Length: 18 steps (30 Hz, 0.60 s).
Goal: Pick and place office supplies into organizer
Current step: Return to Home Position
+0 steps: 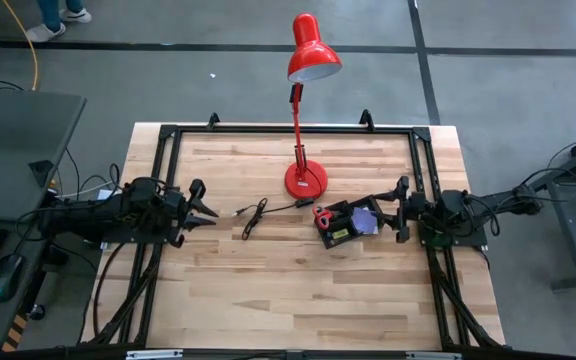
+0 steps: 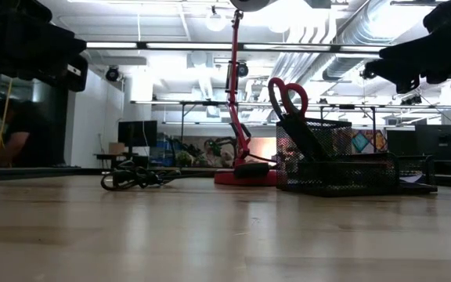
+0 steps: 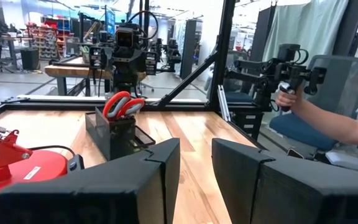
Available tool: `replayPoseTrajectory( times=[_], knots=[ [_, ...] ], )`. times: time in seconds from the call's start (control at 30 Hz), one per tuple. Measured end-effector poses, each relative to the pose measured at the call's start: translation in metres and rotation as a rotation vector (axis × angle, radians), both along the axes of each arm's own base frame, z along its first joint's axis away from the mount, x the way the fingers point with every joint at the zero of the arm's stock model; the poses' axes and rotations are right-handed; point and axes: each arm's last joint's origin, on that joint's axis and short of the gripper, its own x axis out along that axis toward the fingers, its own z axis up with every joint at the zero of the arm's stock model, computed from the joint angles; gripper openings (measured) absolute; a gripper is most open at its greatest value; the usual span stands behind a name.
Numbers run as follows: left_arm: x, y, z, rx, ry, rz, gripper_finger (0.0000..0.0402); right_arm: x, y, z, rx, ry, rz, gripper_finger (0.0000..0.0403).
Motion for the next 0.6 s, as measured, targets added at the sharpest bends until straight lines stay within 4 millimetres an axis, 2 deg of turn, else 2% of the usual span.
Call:
replayPoseTrajectory(
  times=[0.23,0.6],
  knots=[
    [0.0001,0.0005,0.0,-0.003,0.0,0.016,0.0083,-0.0001,-0.0002,0.0006,0.002,-0.006,-0.006,0.0222],
    [0.0001,0.0005,0.0,-0.004,0.001,0.016,0.0083,0.0002,-0.0001,-0.0003,0.223,-0.02,0.006,0.0221]
  ],
)
